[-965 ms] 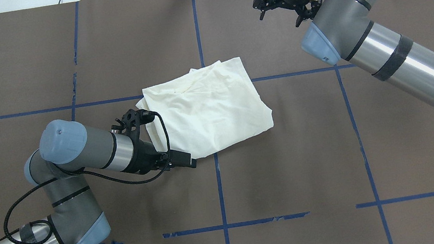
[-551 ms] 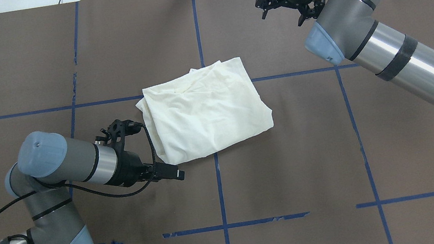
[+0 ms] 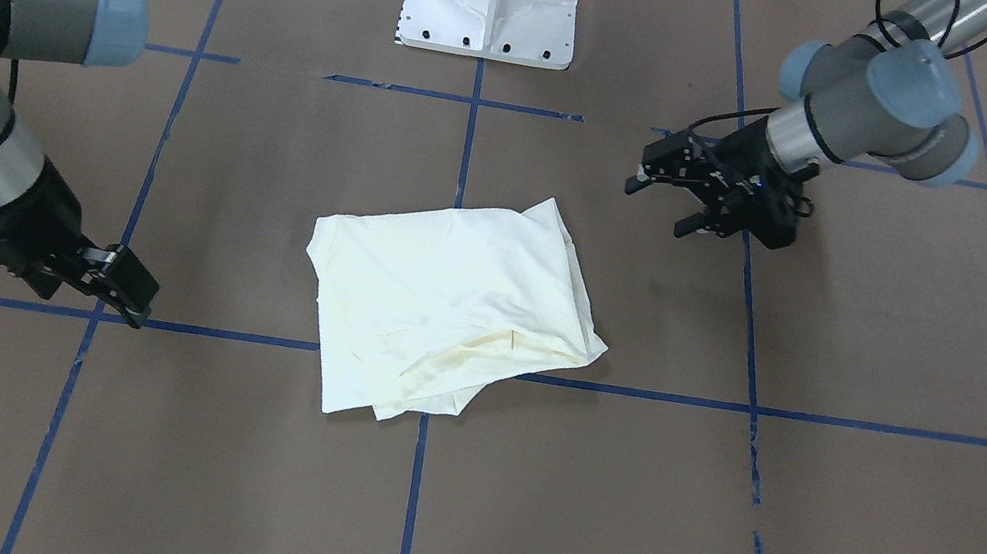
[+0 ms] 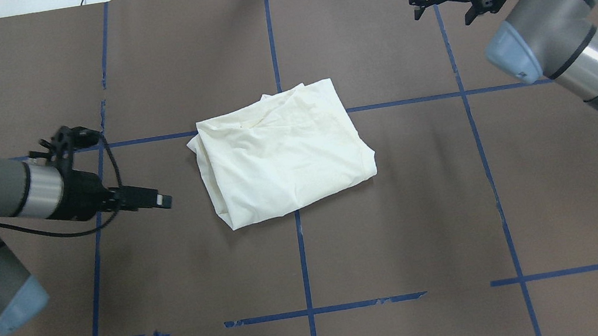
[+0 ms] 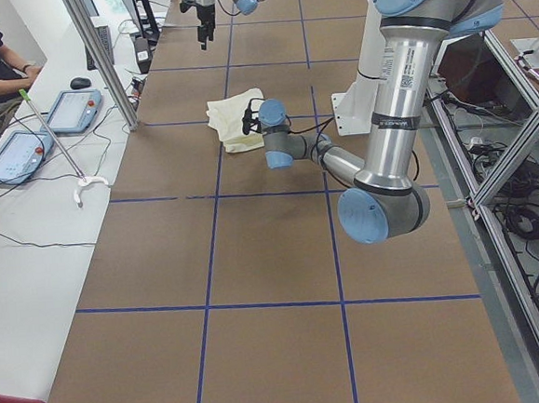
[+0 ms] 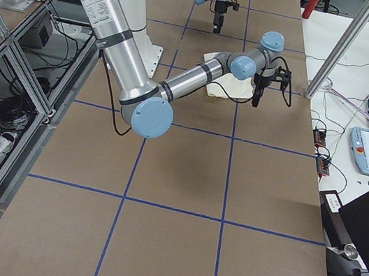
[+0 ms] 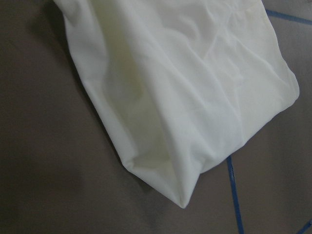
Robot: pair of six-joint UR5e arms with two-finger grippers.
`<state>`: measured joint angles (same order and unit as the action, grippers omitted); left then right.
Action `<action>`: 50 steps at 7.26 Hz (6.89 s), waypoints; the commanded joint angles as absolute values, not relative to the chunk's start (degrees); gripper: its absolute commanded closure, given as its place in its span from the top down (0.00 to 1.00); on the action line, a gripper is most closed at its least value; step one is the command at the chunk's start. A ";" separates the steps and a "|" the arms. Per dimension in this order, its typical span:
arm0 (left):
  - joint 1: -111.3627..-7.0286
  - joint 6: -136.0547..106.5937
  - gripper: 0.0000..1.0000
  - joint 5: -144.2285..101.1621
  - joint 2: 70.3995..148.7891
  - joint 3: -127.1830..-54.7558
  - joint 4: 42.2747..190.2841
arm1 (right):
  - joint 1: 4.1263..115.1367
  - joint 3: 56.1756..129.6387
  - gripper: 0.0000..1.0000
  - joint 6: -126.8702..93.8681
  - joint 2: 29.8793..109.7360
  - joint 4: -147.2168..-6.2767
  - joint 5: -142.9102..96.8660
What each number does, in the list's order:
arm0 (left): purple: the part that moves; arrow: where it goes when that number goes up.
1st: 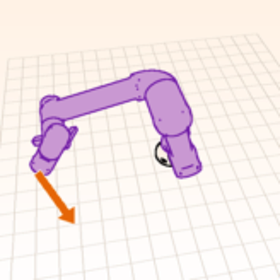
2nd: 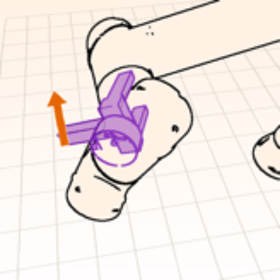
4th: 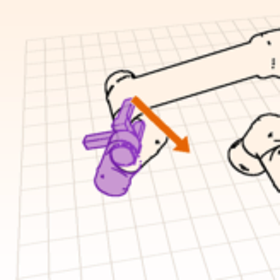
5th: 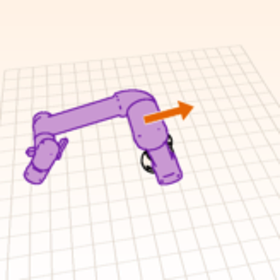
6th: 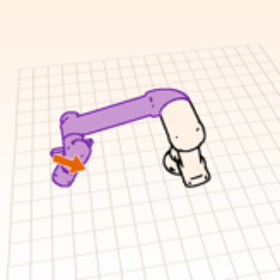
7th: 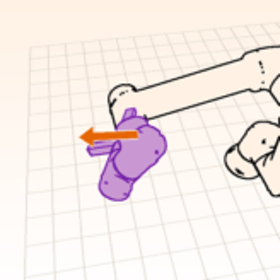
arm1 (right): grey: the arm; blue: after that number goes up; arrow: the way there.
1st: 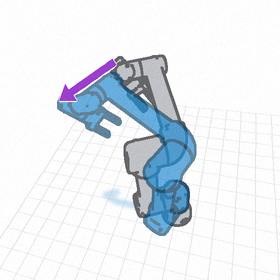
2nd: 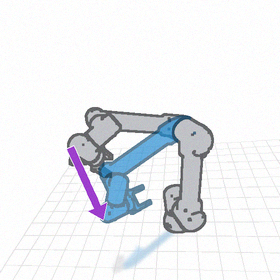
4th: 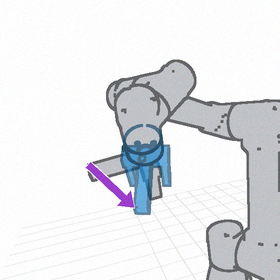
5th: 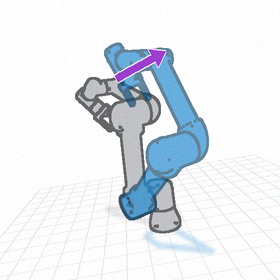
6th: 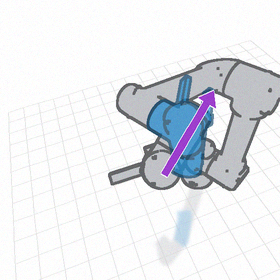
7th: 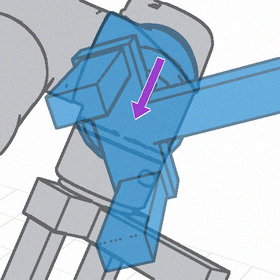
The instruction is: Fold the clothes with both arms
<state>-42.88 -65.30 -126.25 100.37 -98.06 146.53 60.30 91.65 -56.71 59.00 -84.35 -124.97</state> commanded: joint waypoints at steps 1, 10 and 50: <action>-55.14 -51.58 1.00 -129.37 96.86 -98.00 141.63 | 67.81 94.74 1.00 -42.52 65.02 -88.30 -128.05; -84.72 14.85 1.00 -129.63 91.27 -97.73 97.99 | 88.86 96.59 1.00 7.30 92.98 -96.24 -134.19; -87.89 -1.85 1.00 -133.24 90.00 -92.37 96.24 | 90.53 101.34 1.00 -1.58 95.80 -96.15 -135.88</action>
